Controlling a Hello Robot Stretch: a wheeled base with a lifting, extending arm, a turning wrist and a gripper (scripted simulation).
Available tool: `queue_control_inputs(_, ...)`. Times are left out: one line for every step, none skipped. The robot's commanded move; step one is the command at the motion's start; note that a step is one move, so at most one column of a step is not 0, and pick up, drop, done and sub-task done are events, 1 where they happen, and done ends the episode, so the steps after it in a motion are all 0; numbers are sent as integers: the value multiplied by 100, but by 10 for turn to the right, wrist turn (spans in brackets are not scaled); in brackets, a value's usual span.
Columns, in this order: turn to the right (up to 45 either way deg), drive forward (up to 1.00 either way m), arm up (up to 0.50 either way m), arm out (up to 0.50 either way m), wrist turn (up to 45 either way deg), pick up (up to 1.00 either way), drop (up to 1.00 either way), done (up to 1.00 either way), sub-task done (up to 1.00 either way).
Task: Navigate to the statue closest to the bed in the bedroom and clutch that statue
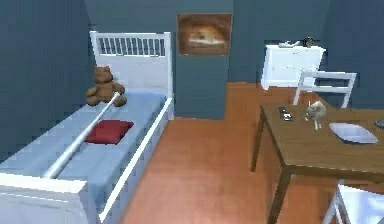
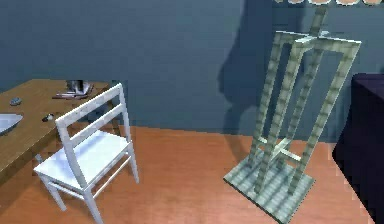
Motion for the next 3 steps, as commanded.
queue_control_inputs(30, 0, 0, 0, 0, 0, 0, 0, 0)
queue_control_inputs(0, 100, 0, 0, 0, 0, 0, 0, 0)
queue_control_inputs(0, 80, 0, 0, 0, 0, 0, 0, 0)
